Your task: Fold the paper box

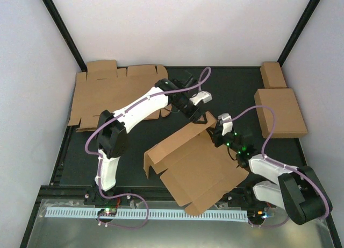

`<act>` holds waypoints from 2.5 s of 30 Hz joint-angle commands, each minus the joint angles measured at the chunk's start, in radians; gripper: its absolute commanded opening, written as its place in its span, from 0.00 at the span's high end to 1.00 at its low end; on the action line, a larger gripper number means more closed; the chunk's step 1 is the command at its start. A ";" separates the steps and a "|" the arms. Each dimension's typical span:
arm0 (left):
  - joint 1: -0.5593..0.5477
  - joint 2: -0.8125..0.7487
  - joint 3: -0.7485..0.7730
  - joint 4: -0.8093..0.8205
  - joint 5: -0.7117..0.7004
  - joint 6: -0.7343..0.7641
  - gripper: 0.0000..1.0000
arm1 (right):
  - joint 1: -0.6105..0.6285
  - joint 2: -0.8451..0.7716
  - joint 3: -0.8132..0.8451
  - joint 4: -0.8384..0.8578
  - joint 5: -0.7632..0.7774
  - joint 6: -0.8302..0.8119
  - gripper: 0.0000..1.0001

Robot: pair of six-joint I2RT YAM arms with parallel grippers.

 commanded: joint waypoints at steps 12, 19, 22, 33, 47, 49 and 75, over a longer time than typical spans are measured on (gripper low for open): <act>0.020 -0.009 -0.023 -0.016 0.064 0.006 0.45 | 0.128 0.050 -0.020 0.157 0.305 0.033 0.96; 0.023 -0.018 -0.059 -0.006 0.064 0.006 0.45 | 0.144 0.123 -0.021 0.222 0.287 0.023 0.58; 0.027 -0.022 -0.070 -0.003 0.064 0.007 0.45 | 0.161 0.168 -0.026 0.274 0.304 0.023 0.58; 0.052 -0.028 -0.081 -0.012 0.064 0.009 0.45 | 0.171 0.386 -0.018 0.538 0.361 -0.006 0.93; 0.075 -0.072 -0.100 0.011 0.050 -0.003 0.43 | 0.175 0.318 -0.070 0.532 0.374 -0.017 0.50; 0.081 -0.083 -0.110 0.023 0.047 -0.006 0.40 | 0.176 0.326 -0.069 0.530 0.371 -0.010 0.47; 0.149 -0.128 -0.221 0.080 0.164 -0.010 0.26 | 0.196 0.598 -0.021 0.976 0.345 -0.085 0.55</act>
